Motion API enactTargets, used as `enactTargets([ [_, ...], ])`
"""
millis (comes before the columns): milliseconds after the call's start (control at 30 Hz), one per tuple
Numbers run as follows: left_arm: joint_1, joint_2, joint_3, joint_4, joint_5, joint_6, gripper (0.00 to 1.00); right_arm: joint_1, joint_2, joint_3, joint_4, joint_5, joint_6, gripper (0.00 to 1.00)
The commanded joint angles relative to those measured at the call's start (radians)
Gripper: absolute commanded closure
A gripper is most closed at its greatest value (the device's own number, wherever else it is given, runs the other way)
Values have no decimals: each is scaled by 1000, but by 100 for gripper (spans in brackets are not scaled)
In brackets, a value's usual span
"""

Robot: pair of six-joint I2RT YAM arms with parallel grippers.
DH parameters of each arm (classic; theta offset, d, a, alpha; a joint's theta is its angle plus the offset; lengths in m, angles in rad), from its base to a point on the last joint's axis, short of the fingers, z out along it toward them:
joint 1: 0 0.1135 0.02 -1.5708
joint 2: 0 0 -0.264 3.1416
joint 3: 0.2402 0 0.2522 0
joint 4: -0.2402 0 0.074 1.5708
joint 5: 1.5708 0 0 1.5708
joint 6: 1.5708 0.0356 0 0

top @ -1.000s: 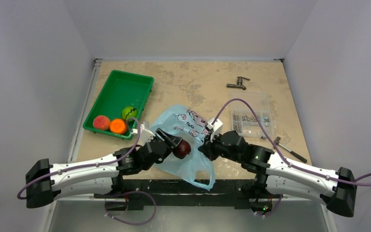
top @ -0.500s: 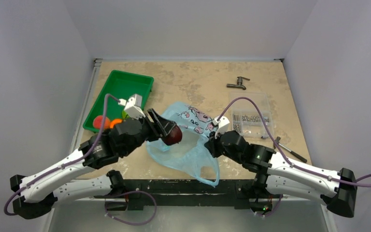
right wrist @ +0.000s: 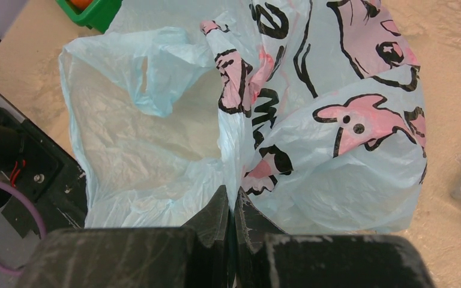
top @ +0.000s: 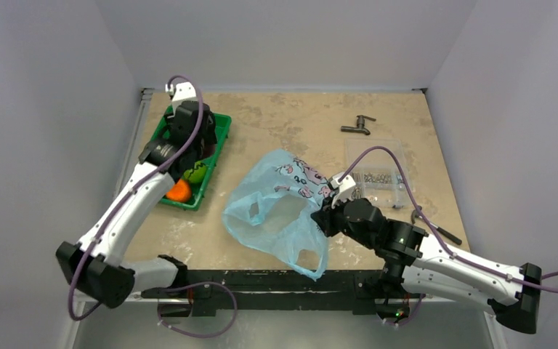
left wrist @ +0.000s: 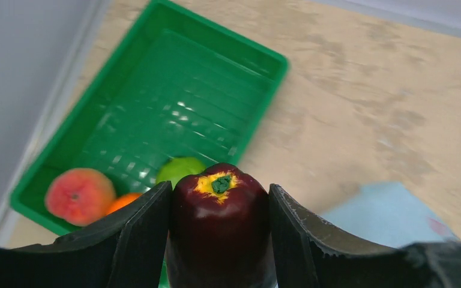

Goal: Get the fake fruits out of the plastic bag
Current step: Place the fake fruit in the bin.

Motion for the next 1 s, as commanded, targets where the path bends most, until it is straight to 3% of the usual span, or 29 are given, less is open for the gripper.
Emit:
enactTargets([
  [0, 174, 136, 12, 136, -86, 237, 100, 1, -16, 0, 30, 12, -4, 100],
  [167, 283, 343, 80, 133, -148, 310, 100, 1, -10, 4, 30, -7, -11, 100],
  [400, 317, 479, 35, 217, -183, 473, 100, 1, -10, 0, 42, -24, -20, 100],
  [667, 371, 622, 156, 26, -73, 423, 100, 1, -7, -5, 56, -46, -30, 100],
  [800, 378, 683, 192, -27, -82, 457, 100, 1, 0, -5, 58, -51, -32, 100],
  [967, 380, 711, 197, -95, 25, 493, 100, 1, -22, -11, 59, -56, -34, 100],
])
